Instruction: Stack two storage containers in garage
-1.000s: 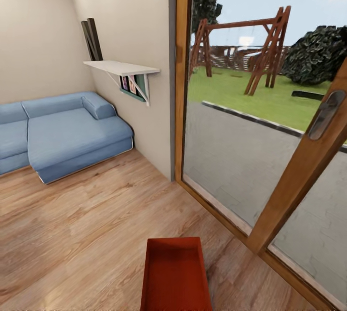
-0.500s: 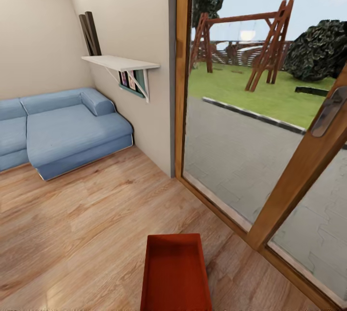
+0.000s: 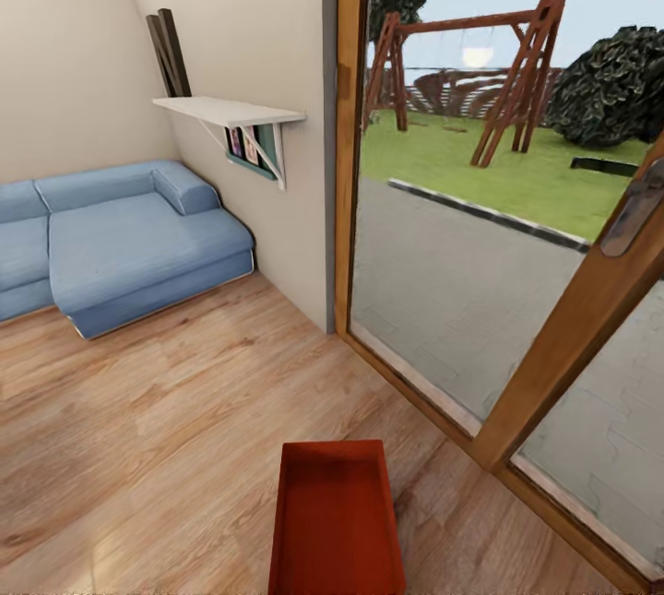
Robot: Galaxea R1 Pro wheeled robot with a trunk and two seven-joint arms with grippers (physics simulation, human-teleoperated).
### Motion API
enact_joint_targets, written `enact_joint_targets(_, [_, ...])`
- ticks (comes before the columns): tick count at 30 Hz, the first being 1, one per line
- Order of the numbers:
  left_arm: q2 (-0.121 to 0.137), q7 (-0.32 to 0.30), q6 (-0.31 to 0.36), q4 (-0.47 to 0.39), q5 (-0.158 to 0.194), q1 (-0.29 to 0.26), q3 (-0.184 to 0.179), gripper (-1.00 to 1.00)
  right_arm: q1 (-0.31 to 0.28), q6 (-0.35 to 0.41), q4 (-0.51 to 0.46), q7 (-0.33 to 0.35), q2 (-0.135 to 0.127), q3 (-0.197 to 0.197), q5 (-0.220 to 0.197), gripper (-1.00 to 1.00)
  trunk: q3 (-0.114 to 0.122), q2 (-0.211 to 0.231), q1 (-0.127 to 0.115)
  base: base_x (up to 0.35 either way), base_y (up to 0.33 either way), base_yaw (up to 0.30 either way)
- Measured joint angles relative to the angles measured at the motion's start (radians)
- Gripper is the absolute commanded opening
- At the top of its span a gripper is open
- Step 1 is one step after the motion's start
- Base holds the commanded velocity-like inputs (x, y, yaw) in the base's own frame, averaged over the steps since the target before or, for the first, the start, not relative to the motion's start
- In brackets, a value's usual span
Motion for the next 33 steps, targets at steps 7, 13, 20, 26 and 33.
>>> enact_joint_targets(7, [0.000, 0.000, 0.000, 0.000, 0.000, 0.000, 0.000, 1.00, 0.000, 0.000, 0.000, 0.000, 0.000, 0.000, 0.000, 1.00, -0.011, 0.000, 0.000, 0.000, 0.000, 0.000])
enact_joint_targets(13, [0.000, 0.000, 0.000, 0.000, 0.000, 0.000, 0.000, 1.00, 0.000, 0.000, 0.000, 0.000, 0.000, 0.000, 0.000, 1.00, -0.021, 0.000, 0.000, 0.000, 0.000, 0.000])
enact_joint_targets(20, [0.000, 0.000, -0.001, 0.000, 0.000, 0.000, 0.000, 1.00, 0.000, 0.000, 0.000, 0.000, 0.000, 0.000, 0.000, 1.00, -0.032, 0.000, 0.000, 0.000, 0.000, 0.000])
enact_joint_targets(26, [0.001, 0.000, -0.001, 0.000, 0.000, 0.000, 0.000, 1.00, 0.000, 0.000, 0.000, 0.000, 0.001, 0.000, 0.000, 1.00, -0.041, 0.000, 0.000, 0.000, 0.000, 0.000])
enact_joint_targets(33, [0.002, 0.000, -0.001, 0.000, 0.000, 0.000, 0.000, 1.00, 0.000, 0.000, 0.000, 0.000, 0.001, 0.000, 0.000, 1.00, -0.053, 0.000, 0.000, 0.000, 0.000, 0.000])
